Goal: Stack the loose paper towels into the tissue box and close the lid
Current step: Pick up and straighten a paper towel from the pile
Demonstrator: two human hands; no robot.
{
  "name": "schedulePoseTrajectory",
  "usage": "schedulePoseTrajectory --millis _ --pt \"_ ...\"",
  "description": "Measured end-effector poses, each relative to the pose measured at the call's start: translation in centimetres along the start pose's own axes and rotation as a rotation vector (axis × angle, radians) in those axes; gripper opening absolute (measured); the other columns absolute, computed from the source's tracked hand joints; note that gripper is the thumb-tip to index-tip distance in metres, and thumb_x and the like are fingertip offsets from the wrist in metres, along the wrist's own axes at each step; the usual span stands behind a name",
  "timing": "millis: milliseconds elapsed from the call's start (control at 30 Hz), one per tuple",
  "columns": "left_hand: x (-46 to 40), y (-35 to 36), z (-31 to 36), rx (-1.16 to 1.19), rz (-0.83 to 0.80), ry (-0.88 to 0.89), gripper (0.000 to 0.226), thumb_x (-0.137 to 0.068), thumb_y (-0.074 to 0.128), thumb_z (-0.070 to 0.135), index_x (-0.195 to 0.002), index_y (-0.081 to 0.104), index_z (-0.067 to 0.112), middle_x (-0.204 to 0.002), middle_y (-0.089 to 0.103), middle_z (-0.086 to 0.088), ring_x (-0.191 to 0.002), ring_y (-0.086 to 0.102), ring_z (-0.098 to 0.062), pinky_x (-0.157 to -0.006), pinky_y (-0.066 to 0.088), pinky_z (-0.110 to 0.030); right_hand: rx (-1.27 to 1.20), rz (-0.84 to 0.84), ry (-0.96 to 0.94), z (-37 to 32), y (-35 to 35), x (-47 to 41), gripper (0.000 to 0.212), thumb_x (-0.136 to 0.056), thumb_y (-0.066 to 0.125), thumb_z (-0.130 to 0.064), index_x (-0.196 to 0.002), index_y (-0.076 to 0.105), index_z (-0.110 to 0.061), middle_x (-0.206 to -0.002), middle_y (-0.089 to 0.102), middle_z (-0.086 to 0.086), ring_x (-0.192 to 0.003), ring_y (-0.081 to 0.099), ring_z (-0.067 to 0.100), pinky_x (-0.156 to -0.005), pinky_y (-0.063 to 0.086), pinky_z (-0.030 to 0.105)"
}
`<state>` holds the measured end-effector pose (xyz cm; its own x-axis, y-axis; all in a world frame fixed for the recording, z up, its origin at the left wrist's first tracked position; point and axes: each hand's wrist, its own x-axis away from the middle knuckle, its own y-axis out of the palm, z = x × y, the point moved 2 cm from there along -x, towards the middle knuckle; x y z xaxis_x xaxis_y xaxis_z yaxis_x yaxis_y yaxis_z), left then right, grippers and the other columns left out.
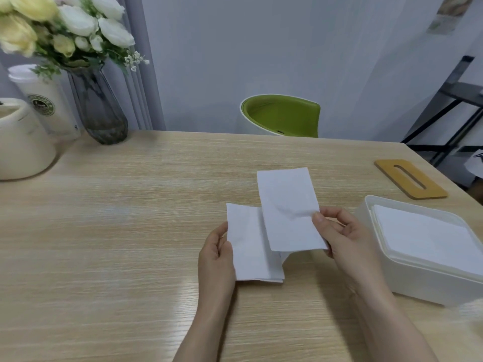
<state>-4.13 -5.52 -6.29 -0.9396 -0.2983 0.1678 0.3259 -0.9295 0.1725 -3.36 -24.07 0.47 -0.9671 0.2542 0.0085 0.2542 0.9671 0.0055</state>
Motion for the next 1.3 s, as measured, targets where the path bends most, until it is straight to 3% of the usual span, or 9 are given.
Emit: schedulePoseTrajectory --millis 167,367,500,600,733,867,1000,1167,1300 --pt "0.3 0.7 0.1 0.068 -0.065 -0.018 0.036 -0.097 0.045 -0.001 -0.110 0.063 0.027 -0.089 0.076 0.008 -0.080 0.071 -0.006 -0.062 0.053 -0.018 -0.029 -0.047 0.053 1.3 1.1 0.4 0.004 -0.089 0.063 -0.009 -0.086 0.064 -0.012 -0.064 0.072 0.001 -0.054 0.064 0.004 -0.046 0.044 0.012" --pt "0.1 0.4 -0.3 0.159 -0.028 -0.009 0.035 -0.097 0.045 -0.002 -0.112 0.064 0.023 -0.084 0.075 0.009 -0.077 0.068 -0.004 -0.060 0.051 -0.015 0.091 0.062 0.067 3.4 -0.1 0.6 0.005 -0.089 0.064 -0.009 -0.085 0.063 -0.012 -0.063 0.071 0.004 -0.058 0.061 0.010 -0.055 0.046 0.020" --pt "0.1 0.4 -0.5 0.167 -0.022 -0.003 0.035 -0.097 0.045 -0.002 -0.112 0.063 0.024 -0.085 0.076 0.006 -0.077 0.069 -0.004 -0.060 0.051 -0.015 0.166 0.031 0.090 3.7 -0.8 0.3 0.007 -0.087 0.067 -0.012 -0.082 0.064 -0.015 -0.063 0.057 0.011 -0.064 0.051 0.016 -0.065 0.038 0.030" --pt "0.1 0.4 -0.6 0.173 -0.043 -0.009 0.036 -0.097 0.045 -0.002 -0.113 0.063 0.024 -0.091 0.076 0.004 -0.081 0.070 -0.007 -0.061 0.052 -0.017 0.137 -0.007 0.127 3.4 -0.8 0.1 0.005 -0.086 0.069 -0.015 -0.090 0.066 -0.015 -0.073 0.068 0.009 -0.067 0.060 0.018 -0.068 0.045 0.030" --pt "0.0 0.4 -0.7 0.171 -0.065 -0.014 0.036 -0.097 0.045 -0.004 -0.112 0.065 0.022 -0.087 0.075 0.005 -0.078 0.069 -0.007 -0.061 0.052 -0.017 0.037 -0.033 0.249 3.5 -0.4 -0.4 0.014 -0.087 0.067 -0.020 -0.099 0.069 -0.016 -0.085 0.076 0.003 -0.073 0.072 0.013 -0.060 0.052 0.022" --pt "0.1 0.4 -0.7 0.154 -0.087 -0.008 0.036 -0.097 0.045 -0.004 -0.112 0.065 0.022 -0.079 0.073 0.011 -0.074 0.067 -0.005 -0.060 0.050 -0.015 0.001 -0.013 0.346 4.1 -0.4 -1.1 0.012 -0.088 0.065 -0.021 -0.097 0.071 -0.014 -0.087 0.076 0.002 -0.076 0.073 0.015 -0.069 0.052 0.031" --pt "0.0 0.5 -0.7 0.134 -0.101 0.005 0.035 -0.097 0.045 -0.003 -0.112 0.064 0.021 -0.072 0.070 0.013 -0.067 0.064 -0.003 -0.057 0.049 -0.015 -0.045 0.013 0.275 3.5 0.0 -1.1 0.012 -0.089 0.064 -0.014 -0.099 0.071 -0.013 -0.090 0.075 0.010 -0.076 0.070 0.023 -0.077 0.053 0.038" --pt "0.0 0.4 -0.8 0.137 -0.117 -0.016 0.033 -0.097 0.047 0.000 -0.114 0.064 0.023 -0.090 0.076 0.002 -0.082 0.070 -0.010 -0.062 0.052 -0.018 -0.168 -0.047 0.216 1.9 1.7 -0.6 0.013 -0.087 0.066 -0.015 -0.098 0.069 -0.011 -0.088 0.075 0.010 -0.074 0.071 0.020 -0.063 0.057 0.031" --pt "0.0 0.2 -0.7 0.172 -0.137 -0.041 0.032 -0.097 0.048 -0.001 -0.115 0.064 0.020 -0.097 0.076 -0.002 -0.087 0.071 -0.015 -0.063 0.052 -0.021 0.015 -0.062 0.180 2.1 3.2 0.0 0.002 -0.087 0.067 -0.016 -0.090 0.068 -0.015 -0.076 0.075 0.004 -0.063 0.070 0.014 -0.052 0.052 0.026"
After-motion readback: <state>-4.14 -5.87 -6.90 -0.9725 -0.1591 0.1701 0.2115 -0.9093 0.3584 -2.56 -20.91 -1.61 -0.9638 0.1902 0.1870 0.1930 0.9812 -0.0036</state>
